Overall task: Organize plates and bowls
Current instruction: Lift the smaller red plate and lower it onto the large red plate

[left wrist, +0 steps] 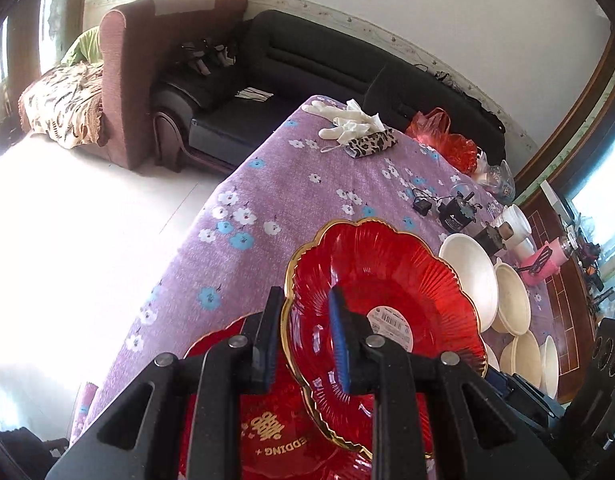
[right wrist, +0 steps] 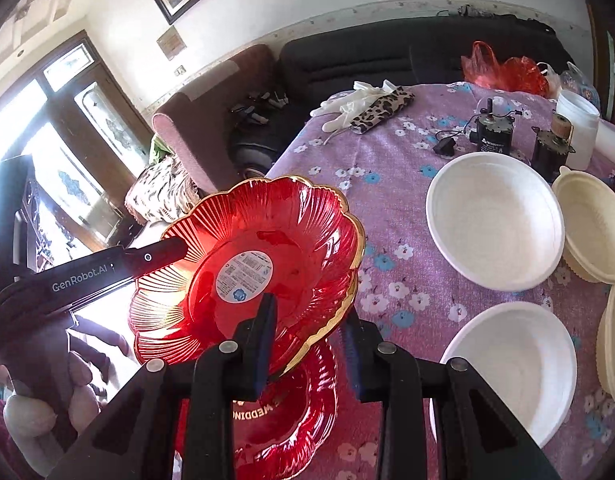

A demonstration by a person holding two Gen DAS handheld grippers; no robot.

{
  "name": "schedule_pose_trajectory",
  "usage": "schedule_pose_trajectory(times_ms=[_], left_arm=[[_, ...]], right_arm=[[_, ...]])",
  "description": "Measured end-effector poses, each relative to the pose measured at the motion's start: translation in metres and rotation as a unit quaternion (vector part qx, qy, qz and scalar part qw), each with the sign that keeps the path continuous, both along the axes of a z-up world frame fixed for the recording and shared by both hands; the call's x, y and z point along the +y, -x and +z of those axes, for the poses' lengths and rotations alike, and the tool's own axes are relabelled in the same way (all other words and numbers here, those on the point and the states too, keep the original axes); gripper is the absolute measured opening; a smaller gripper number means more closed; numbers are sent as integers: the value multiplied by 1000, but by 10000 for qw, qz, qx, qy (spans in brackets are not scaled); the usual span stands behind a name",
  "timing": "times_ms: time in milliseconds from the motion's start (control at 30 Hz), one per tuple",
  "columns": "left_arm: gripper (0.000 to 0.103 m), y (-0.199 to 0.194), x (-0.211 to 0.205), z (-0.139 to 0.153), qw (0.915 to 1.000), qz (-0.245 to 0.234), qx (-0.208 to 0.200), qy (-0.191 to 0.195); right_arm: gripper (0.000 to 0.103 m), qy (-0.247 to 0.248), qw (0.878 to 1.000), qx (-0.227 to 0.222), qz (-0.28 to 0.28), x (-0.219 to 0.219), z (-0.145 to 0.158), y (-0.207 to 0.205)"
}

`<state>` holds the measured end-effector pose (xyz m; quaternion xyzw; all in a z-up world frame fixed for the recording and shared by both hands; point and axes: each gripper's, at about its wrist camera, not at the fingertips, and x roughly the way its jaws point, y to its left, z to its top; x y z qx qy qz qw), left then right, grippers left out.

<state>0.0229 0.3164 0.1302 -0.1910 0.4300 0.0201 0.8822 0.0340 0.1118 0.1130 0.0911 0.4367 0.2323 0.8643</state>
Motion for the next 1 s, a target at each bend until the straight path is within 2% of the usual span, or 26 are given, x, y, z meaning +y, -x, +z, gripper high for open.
schedule_pose_trajectory(times_ms=[133,367,667,1000], left_arm=[[22,30,4,-5,9999,136,-70,25],[22,63,10,-32,9994,339,26,105],[22,77,17,-67,9978,561,213,275],[22,82,16,-86,9971,680,347,-49]], right_arm=[[34,77,9998,-4,182,7,-6,24],[34,282,9988,130,365,16,-32,45],[34,430,9972,371,479,25,-62,52],[34,602,9958,351,596,37,-72,51]])
